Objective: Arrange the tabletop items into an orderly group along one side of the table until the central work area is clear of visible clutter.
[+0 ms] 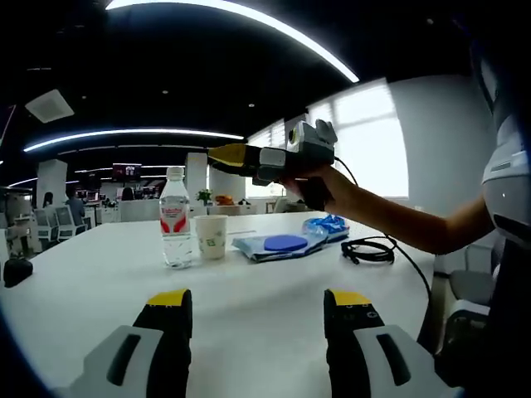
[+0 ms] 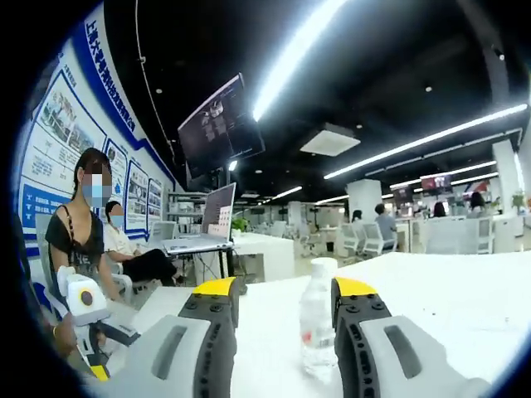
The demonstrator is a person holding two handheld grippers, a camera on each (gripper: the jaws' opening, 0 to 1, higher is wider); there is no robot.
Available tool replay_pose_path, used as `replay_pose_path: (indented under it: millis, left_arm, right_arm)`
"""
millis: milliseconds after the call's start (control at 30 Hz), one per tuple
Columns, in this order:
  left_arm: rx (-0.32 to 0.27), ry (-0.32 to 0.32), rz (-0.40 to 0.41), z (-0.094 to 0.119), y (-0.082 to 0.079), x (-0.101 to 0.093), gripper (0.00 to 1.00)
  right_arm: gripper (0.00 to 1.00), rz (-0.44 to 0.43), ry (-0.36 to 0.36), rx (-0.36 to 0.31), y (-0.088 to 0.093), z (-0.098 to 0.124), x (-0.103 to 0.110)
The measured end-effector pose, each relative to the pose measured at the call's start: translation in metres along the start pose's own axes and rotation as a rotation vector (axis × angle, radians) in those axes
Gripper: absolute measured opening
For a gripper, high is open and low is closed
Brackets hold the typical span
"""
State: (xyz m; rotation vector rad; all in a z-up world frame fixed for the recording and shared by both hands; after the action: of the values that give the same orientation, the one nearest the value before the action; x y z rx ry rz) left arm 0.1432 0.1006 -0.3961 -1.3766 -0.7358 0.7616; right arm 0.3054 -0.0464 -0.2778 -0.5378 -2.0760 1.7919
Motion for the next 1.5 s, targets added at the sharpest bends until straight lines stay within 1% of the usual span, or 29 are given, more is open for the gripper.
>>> replay_pose_path:
  millis: [67,133,233,367,467,633,733,867,1000,1333,1500]
  left_arm:
    - [0.001,0.011,-0.002,-0.001,0.0,-0.002,0.64]
    - [-0.005,0.015,-0.007,-0.001,-0.001,-0.003,0.64]
    - [-0.014,0.016,-0.004,-0.001,-0.004,-0.003,0.64]
    - [-0.009,0.016,-0.014,-0.001,-0.005,-0.003,0.64]
    - [-0.013,0.013,-0.017,0.001,-0.006,-0.003,0.64]
    - [-0.018,0.011,-0.013,-0.001,-0.006,-0.004,0.64]
    - [-0.021,0.017,-0.014,-0.004,-0.006,-0.006,0.64]
    - [-0.024,0.022,-0.013,-0.005,-0.006,-0.008,0.64]
    - [-0.023,0.017,-0.012,-0.005,-0.005,-0.006,0.64]
    - [-0.026,-0.007,-0.006,-0.004,-0.006,-0.001,0.64]
    - [-0.034,-0.015,-0.007,-0.004,-0.008,0.001,0.64]
  right_arm:
    - [0.45,-0.004,0.012,0.008,0.001,0.007,0.001]
    - [0.44,0.016,0.018,0.007,0.003,0.015,0.006]
    - [0.43,0.019,0.017,0.01,0.006,0.022,0.009]
    - [0.44,0.001,0.012,0.006,0.006,0.032,0.012]
    - [0.44,-0.021,0.008,0.006,0.006,0.046,0.016]
    - [0.44,-0.01,0.015,0.007,0.003,0.069,0.021]
    - [0.44,0.021,0.034,0.028,0.004,0.079,0.022]
    - [0.45,0.087,0.063,0.051,0.005,0.095,0.024]
    - [0.45,0.116,0.088,0.053,0.006,0.109,0.025]
    - [0.47,0.094,0.142,0.066,0.014,0.133,0.018]
    - [0.49,0.077,0.175,0.057,0.014,0.146,0.016]
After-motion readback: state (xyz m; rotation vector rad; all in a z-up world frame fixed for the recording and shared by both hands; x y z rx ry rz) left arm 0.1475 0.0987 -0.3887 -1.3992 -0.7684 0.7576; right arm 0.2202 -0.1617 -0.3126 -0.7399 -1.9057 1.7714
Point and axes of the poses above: the point that each gripper's makers call its tool centre point, and the gripper's own axes: z roughly backward along the fingers, x roughly to its left, y roughly out of its underside, the point moved 7 cm from there along z, roughly backward along the fingers, and after that the axes turned 1 degree about -x, right-handed, at the moved point
